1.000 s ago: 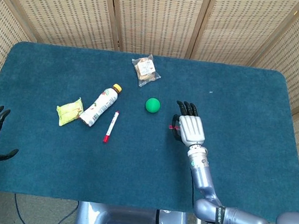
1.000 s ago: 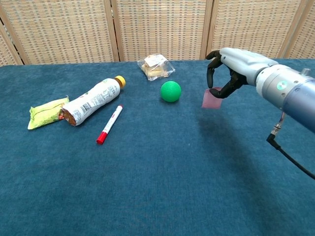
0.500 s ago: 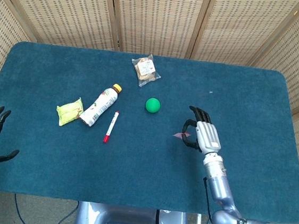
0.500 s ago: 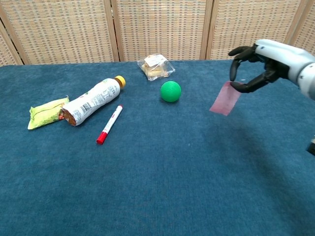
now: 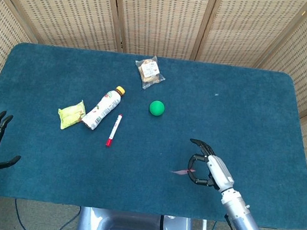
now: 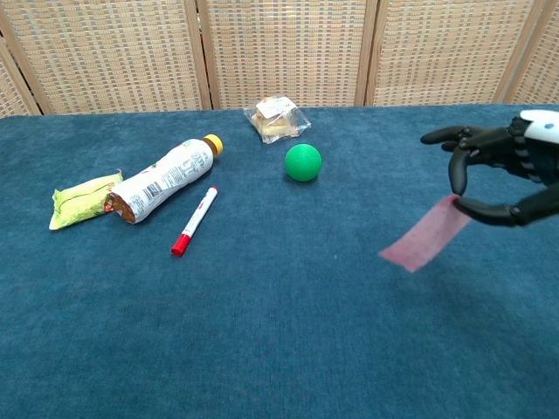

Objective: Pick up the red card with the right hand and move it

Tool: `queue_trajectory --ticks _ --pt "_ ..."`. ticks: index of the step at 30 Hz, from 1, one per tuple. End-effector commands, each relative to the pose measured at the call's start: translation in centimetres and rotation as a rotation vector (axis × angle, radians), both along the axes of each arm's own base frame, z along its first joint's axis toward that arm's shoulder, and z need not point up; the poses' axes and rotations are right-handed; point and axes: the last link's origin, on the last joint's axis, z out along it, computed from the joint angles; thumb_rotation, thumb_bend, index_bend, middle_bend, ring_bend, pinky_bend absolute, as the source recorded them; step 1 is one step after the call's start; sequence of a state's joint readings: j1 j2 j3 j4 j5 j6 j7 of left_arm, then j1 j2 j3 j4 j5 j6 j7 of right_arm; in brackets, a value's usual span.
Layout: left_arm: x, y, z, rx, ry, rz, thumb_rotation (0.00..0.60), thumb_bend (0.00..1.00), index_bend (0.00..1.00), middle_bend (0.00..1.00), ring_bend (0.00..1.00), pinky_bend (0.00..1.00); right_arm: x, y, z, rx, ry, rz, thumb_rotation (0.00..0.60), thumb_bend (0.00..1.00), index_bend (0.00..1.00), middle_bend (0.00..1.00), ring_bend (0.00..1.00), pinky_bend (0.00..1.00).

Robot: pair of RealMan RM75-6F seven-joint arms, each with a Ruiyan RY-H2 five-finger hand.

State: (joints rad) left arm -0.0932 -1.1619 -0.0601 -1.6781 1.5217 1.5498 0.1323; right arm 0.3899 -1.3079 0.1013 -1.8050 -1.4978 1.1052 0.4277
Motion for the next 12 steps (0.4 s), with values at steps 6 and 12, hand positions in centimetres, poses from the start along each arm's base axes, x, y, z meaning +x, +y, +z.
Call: queue_trajectory --ticks 6,12 --pt "0.0 -0.1 0.0 -0.001 -0.001 -0.004 0.6 0.06 0.0 0.0 0.0 0.13 0.6 2.2 0.6 0.034 -0.043 0.044 0.6 0.54 0.72 0.15 0.0 0.0" --pt "0.1 -0.1 0.0 -0.001 -0.002 -0.011 0.6 0.06 0.0 0.0 0.0 0.13 1.1 2.6 0.7 0.041 -0.053 0.064 0.6 0.54 0.72 0.15 0.0 0.0"
